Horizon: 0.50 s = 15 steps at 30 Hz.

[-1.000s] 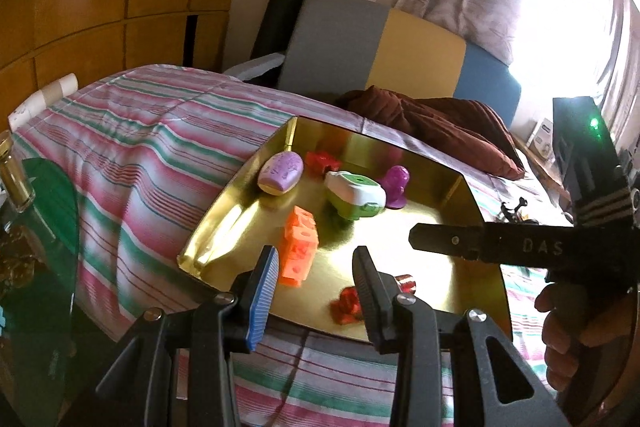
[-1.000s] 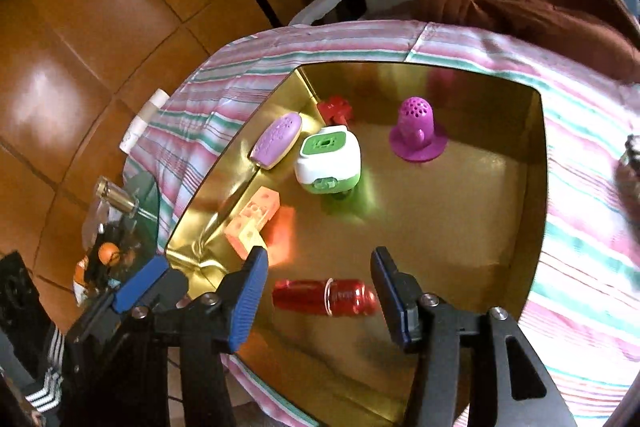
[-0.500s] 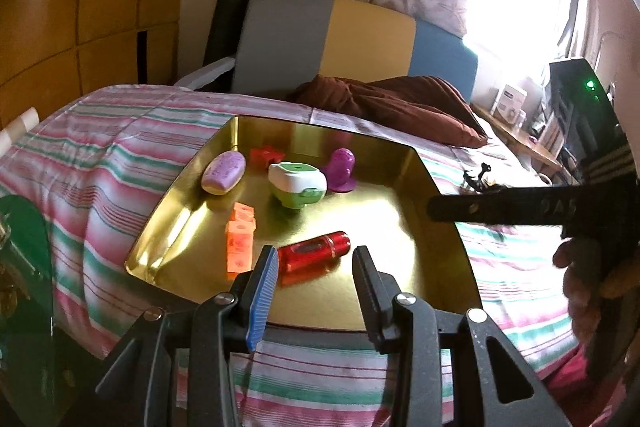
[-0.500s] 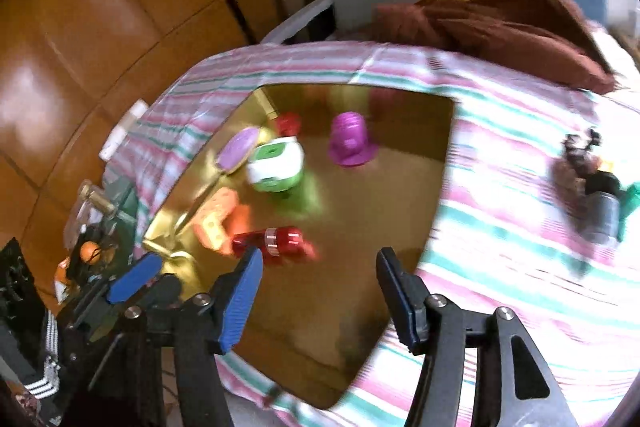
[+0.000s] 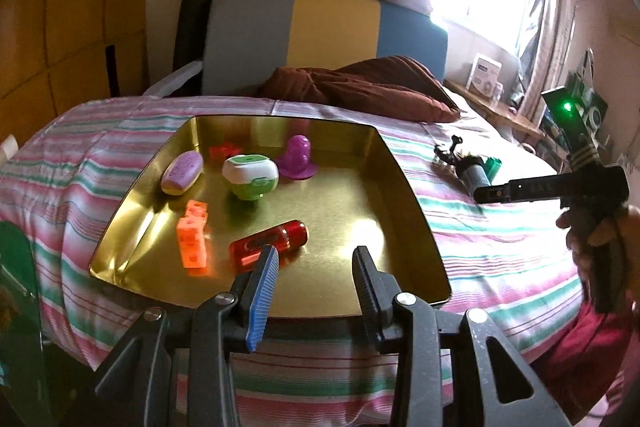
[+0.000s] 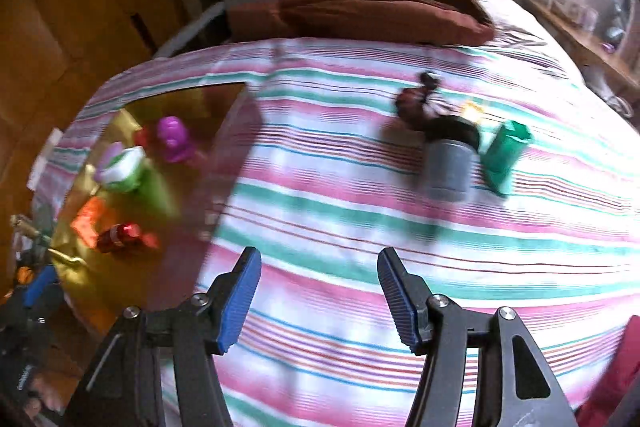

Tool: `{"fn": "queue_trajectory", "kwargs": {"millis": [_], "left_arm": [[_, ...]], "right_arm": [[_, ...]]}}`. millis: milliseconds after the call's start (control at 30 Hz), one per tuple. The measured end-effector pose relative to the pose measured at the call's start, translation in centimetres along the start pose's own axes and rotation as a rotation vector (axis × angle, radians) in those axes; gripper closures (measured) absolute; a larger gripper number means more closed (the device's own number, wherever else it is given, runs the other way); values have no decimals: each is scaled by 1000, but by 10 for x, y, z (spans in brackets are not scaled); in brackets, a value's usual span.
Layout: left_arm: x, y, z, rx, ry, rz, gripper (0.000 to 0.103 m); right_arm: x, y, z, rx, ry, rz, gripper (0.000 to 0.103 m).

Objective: Organize rigid objects
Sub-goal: 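Move both grippers from the tray back to the clear cup and green cup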

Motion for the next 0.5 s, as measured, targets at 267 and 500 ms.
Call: {"fn": "queue_trajectory", "kwargs": {"millis": [267,500], "left_arm": [[39,1,-2,-7,-10,-113,65],[69,2,-3,-17,-29,-197,65]], "right_arm": [[49,-2,1,-2,-68,-49,41],[82,11,6,-7,-139,-54,40]]}}
Point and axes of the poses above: each gripper's, at about its wrist camera, not at the fingertips, and z roughly against the way its jaws point, x to its right, y to its top, the point moved 4 cm from there along -z, roughly the way its jaws point, and after that the axes turned 13 degrees about -x, right-handed, at the moved point
